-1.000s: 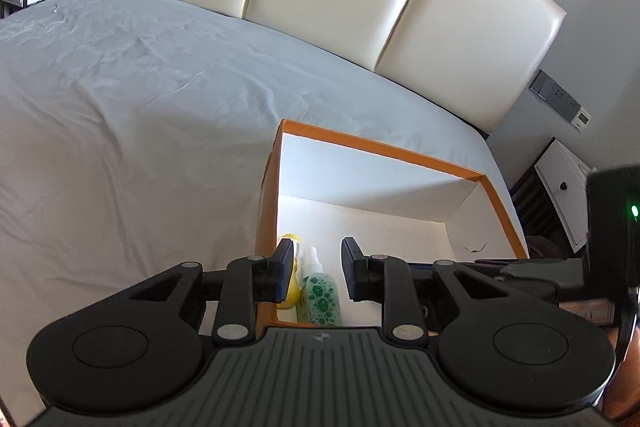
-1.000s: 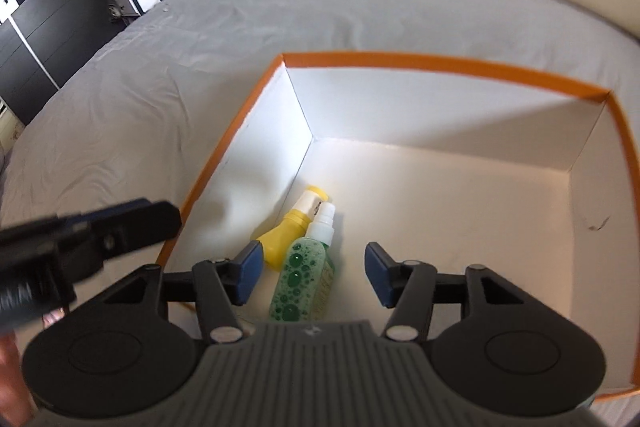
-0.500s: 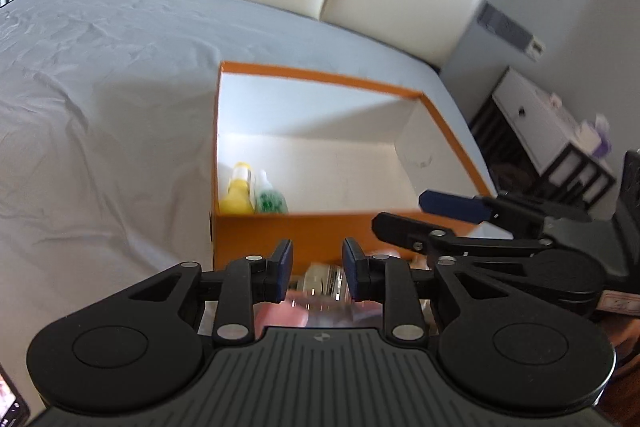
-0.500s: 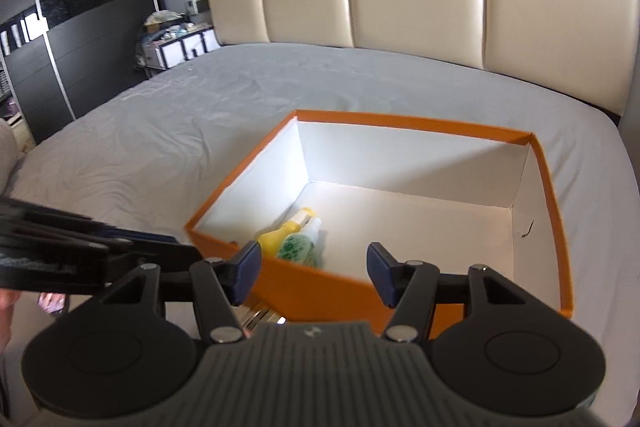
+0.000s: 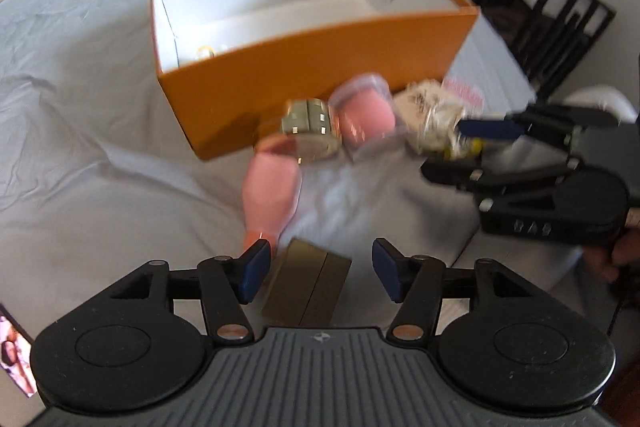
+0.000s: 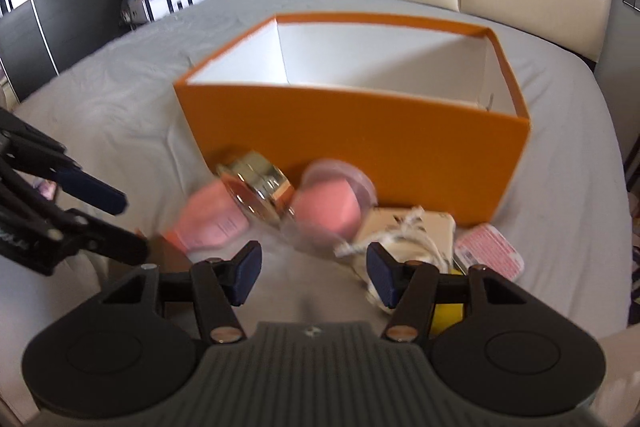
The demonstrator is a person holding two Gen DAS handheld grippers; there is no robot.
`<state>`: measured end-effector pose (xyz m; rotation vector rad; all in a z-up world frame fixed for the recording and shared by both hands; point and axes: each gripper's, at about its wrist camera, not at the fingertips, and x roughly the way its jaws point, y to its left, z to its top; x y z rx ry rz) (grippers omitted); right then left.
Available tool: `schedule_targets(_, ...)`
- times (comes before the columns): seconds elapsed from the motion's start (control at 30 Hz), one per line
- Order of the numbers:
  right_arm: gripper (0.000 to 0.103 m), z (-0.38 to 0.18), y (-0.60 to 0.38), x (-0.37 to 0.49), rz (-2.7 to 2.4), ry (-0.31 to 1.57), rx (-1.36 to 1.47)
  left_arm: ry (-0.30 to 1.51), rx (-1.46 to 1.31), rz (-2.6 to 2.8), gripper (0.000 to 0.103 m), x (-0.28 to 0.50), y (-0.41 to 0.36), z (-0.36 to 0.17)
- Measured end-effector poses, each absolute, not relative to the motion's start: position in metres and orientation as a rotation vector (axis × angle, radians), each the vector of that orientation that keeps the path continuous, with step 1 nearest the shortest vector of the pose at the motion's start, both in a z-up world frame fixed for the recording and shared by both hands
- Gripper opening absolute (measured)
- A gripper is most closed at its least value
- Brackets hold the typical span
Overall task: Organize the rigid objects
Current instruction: 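Grasp the brown square box with the left tool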
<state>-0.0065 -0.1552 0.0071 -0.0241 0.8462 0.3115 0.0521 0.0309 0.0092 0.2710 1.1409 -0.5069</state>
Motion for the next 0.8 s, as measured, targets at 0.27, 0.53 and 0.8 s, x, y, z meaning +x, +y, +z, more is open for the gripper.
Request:
schedule_targets(0.27, 0.059, -0.004, -0.180, -0.018, 0.218, 0.853, -0.062, 1.229, 0.385, -0.466, 0.070, 0.052, 0.017, -0.006)
schedule_targets(0.53, 0.059, -0.005, -0.179, -0.014, 0.219, 0.840, -0.052, 1.261, 0.482, -0.429, 0.056, 0.051, 0.007, -0.025)
schedule_targets(0.8, 0.058, -0.003, -0.160, -0.011, 0.287, 0.808, -0.105, 1.225, 0.428, -0.436, 0.054, 0.051, 0.009, -0.022)
